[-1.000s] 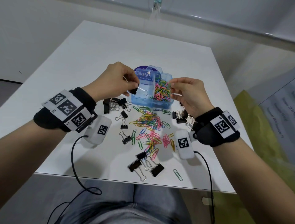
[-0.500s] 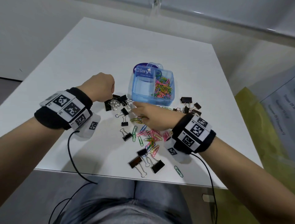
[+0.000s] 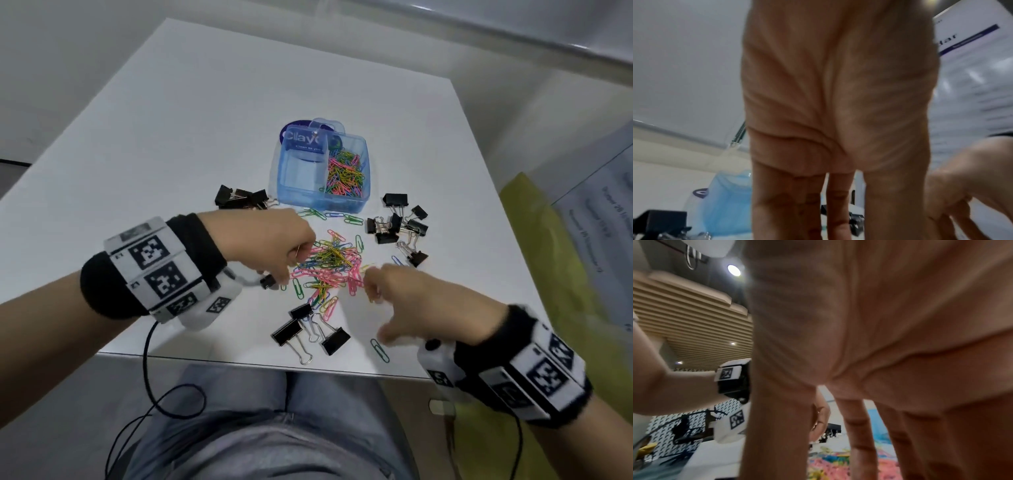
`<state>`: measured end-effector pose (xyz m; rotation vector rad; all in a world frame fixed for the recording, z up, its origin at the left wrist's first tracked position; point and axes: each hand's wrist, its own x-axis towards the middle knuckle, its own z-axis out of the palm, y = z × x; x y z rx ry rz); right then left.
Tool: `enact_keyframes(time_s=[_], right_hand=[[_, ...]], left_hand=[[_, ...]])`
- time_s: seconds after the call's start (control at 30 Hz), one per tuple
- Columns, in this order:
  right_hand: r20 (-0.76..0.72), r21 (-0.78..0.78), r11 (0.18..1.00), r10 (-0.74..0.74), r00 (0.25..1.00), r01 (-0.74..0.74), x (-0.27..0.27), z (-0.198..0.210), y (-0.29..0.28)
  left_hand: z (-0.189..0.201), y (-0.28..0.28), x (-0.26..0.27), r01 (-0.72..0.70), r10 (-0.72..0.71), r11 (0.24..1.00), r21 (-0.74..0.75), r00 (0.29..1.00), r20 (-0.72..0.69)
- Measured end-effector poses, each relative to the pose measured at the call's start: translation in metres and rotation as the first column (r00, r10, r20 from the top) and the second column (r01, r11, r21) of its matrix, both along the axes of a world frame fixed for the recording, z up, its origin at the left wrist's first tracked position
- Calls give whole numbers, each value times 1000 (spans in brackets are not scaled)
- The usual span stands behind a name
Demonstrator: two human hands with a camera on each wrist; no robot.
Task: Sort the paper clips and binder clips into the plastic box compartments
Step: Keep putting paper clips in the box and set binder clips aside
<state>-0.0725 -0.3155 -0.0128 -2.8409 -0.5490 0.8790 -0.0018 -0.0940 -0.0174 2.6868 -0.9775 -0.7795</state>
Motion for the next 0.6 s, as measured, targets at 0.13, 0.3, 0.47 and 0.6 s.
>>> enact_keyframes(time_s=[0.13,0.3,0.47,0.6], right_hand=[[-51,-72,997,20,998,-23,-11,-15,2],[82,107,993,42,996,-50,14,-24,25],[236,274,952,73,969,-138,34,-14,39],[142,331,907,224,964,-259,29,-12,47]], left_hand=[[-16,-9,-6,44,-48,993,107,998,34],[-24,-20,0,82,-93,993,86,986,139],[-18,-21,10,27,-24,1000,-7,967,254],[-8,-11,14,-15,27,998,-62,979,202]])
